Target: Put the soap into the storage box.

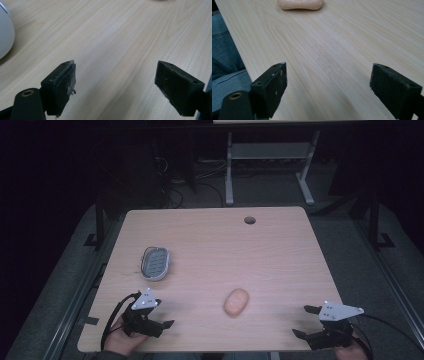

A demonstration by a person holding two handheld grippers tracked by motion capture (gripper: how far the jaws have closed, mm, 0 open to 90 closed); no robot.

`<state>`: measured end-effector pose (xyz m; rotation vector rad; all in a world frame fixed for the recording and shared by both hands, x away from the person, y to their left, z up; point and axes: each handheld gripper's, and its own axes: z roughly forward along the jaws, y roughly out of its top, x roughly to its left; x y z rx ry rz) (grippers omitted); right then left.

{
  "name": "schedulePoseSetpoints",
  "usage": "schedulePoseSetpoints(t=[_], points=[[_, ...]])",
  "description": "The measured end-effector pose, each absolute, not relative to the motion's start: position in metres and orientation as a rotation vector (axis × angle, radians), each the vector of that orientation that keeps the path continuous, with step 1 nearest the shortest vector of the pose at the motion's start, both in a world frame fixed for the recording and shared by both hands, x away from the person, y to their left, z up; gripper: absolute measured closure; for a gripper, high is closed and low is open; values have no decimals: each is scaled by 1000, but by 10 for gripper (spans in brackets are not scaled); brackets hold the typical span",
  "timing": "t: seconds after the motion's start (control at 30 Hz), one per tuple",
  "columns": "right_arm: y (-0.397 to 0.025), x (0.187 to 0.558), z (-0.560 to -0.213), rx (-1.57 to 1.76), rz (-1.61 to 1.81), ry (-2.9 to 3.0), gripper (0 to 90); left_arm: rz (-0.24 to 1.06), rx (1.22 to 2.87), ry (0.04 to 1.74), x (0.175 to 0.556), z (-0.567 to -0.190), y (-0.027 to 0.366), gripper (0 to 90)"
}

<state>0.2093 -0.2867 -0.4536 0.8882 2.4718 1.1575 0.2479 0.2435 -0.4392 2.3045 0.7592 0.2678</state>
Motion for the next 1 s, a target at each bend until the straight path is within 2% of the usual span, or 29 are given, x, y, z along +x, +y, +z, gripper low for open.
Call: schedulePoseSetpoints(t=[1.0], points=[[-291, 209, -450, 891, 1173, 2435, 138, 201, 2401, 646, 261, -420, 172, 169]])
